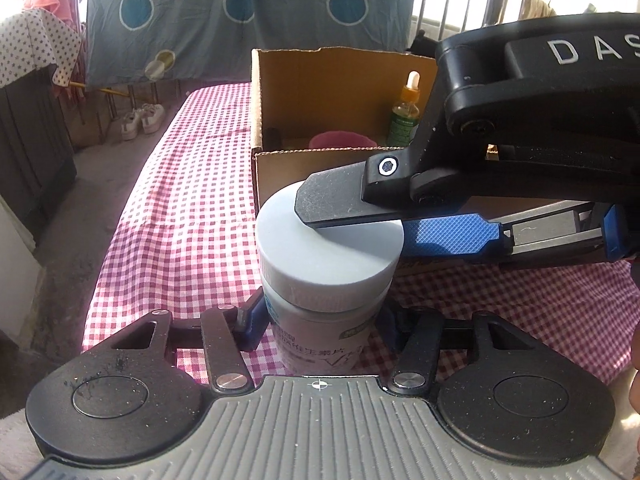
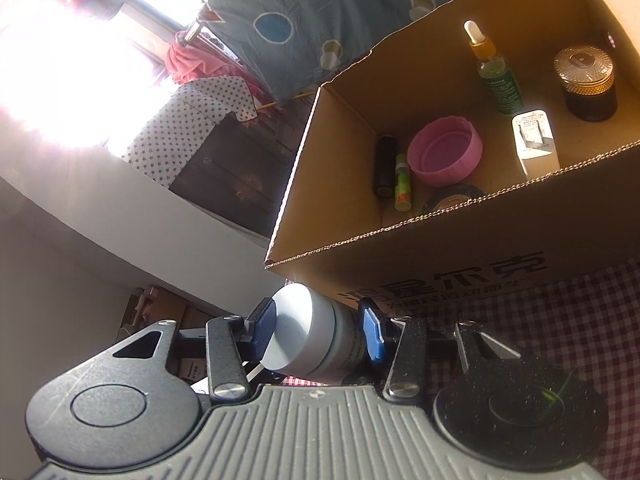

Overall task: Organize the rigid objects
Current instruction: 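Grasp the white supplement bottle by its cap with the right gripper, then lift the supplement bottle into the box and open the right gripper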

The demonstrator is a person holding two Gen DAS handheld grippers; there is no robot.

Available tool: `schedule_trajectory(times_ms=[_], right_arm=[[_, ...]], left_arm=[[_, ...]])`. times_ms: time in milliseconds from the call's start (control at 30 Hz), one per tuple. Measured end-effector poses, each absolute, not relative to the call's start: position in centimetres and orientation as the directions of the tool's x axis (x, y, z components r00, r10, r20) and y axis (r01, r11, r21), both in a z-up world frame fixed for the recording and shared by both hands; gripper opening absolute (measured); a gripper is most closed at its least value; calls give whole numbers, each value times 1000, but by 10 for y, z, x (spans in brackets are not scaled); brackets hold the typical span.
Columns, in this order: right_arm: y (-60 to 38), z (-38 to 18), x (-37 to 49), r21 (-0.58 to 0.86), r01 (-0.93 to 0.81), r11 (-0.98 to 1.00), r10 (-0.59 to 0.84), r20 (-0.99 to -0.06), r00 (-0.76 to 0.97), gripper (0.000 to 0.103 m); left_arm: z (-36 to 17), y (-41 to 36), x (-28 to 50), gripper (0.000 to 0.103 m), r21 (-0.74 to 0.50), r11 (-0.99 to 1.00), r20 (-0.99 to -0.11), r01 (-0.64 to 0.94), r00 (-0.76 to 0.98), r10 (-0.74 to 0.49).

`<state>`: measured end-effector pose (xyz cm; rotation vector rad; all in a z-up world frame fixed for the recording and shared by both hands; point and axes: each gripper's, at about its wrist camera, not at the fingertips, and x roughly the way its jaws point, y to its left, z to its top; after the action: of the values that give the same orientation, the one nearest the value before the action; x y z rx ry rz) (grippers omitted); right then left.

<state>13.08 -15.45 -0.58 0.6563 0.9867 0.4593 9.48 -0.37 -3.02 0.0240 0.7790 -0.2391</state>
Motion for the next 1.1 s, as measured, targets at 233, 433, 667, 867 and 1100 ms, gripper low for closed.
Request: schedule_trajectory(times_ms=[233, 433, 667, 867, 1100], right_arm=[[-154, -3, 128, 692, -66, 719, 629, -608, 485, 47], [-157, 0, 126, 696, -73, 714, 634, -598, 491, 48], [-160, 7, 119, 706, -95, 702, 648, -578, 496, 48], [-164, 34, 106, 724, -164, 670, 681, -512, 524, 48], [-180, 97, 97, 703, -292, 649, 690, -382, 615, 48]], left_arm=[[-29, -6, 92, 53, -61, 974, -695, 219, 691, -199], [-24, -7, 86, 53, -56, 974, -685, 221, 701, -198], [-18, -11, 75, 53, -35, 976, -671, 215, 719, -182], [11, -14, 55, 53, 12, 977, -620, 212, 768, -159], [69, -34, 48, 53, 92, 962, -518, 256, 838, -173]])
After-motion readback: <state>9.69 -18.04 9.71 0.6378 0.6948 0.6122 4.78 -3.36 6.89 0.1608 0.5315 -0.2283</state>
